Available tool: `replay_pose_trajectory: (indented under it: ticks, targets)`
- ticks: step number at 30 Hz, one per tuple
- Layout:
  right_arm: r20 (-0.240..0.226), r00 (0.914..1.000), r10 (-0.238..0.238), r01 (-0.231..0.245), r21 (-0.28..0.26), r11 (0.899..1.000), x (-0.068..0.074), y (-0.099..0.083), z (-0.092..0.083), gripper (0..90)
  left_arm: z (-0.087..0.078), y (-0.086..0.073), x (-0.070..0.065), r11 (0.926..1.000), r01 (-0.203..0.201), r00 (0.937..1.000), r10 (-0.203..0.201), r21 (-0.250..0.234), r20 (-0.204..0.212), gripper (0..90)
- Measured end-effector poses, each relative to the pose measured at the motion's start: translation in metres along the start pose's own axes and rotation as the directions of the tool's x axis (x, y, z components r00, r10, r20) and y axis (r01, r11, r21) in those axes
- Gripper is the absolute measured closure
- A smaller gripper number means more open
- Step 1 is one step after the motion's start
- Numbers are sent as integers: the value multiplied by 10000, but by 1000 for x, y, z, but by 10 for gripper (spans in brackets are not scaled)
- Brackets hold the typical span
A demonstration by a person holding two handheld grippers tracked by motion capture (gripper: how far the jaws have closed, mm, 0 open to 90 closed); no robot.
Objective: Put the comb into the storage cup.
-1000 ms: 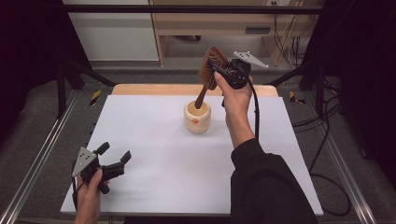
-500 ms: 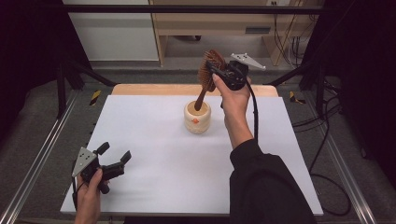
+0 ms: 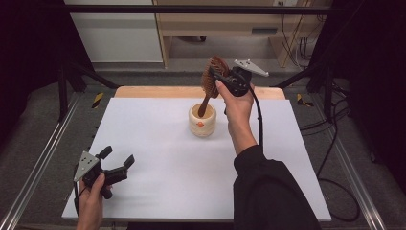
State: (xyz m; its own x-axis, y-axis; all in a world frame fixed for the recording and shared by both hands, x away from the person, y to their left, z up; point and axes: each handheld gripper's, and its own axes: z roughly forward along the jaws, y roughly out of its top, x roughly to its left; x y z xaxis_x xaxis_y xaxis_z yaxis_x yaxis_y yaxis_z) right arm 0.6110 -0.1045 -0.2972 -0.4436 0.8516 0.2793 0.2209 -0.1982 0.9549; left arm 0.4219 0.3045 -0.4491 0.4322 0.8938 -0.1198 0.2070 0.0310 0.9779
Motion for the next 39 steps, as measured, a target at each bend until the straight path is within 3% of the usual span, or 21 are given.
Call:
replay_pose_trajectory:
  ticks: [39]
  targets:
    - [22, 9986, 527, -528, 184, 9984, -12, -27, 7, 513, 0, 0, 0, 10000, -3, 10000, 3, 38, 23, 28]
